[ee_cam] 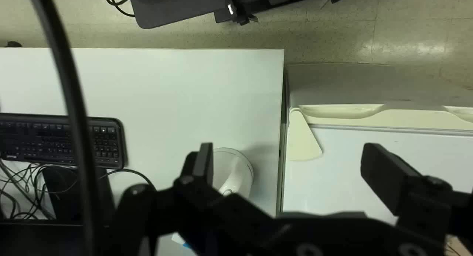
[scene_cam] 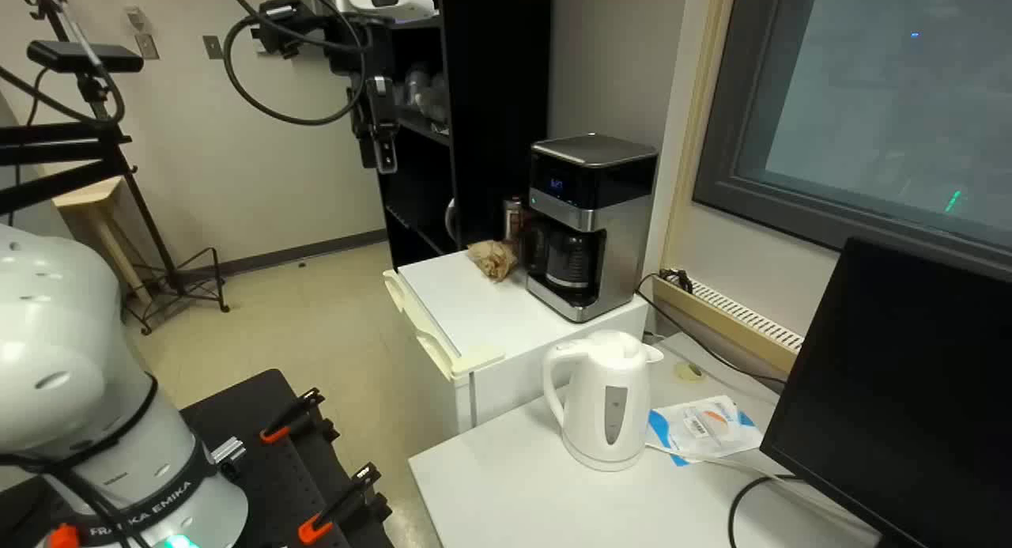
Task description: Press a button on the coffee maker
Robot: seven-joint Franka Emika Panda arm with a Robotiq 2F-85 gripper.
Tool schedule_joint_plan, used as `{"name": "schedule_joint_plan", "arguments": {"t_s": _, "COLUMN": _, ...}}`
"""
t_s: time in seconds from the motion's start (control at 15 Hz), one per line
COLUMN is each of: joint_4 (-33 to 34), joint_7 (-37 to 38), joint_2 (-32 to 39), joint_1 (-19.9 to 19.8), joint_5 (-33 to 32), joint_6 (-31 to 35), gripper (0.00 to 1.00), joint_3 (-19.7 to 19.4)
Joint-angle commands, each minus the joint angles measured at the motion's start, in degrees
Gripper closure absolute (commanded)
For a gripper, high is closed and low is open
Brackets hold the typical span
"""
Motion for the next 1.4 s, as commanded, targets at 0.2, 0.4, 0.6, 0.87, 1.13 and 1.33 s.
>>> {"name": "schedule_joint_plan", "arguments": {"t_s": 0.2, "joint_4": 0.24, "joint_7": 0.44, "joint_2": 0.14, "joint_1": 1.06, "joint_5": -0.42, "joint_6": -0.19, "gripper": 0.00, "joint_3": -0.79}}
{"name": "schedule_joint_plan", "arguments": {"t_s": 0.4, "joint_4": 0.08, "joint_7": 0.44, "joint_2": 0.15, "joint_1": 1.03, "joint_5": -0.82, "joint_6": 0.26, "gripper": 0.00, "joint_3": -0.65}}
{"name": "schedule_joint_plan", "arguments": {"t_s": 0.6, "joint_4": -0.16, "joint_7": -0.86, "joint_2": 1.32, "joint_1": 1.53, "joint_5": -3.93, "joint_6": 0.61, "gripper": 0.00, "joint_3": 0.00}}
{"name": "schedule_joint_plan", "arguments": {"t_s": 0.87, "joint_4": -1.40, "joint_7": -6.40, "joint_2": 2.69, "joint_1": 3.74, "joint_5": -9.89, "joint_6": 3.34, "gripper": 0.00, "joint_3": -0.14}}
{"name": "schedule_joint_plan", "arguments": {"t_s": 1.13, "joint_4": -3.63, "joint_7": -12.83, "joint_2": 4.38, "joint_1": 5.74, "joint_5": -16.46, "joint_6": 11.53, "gripper": 0.00, "joint_3": -0.94}}
{"name": "schedule_joint_plan", "arguments": {"t_s": 1.33, "joint_4": -5.37, "joint_7": -17.66, "joint_2": 6.32, "joint_1": 6.38, "joint_5": -20.90, "joint_6": 19.58, "gripper": 0.00, "joint_3": -1.80}}
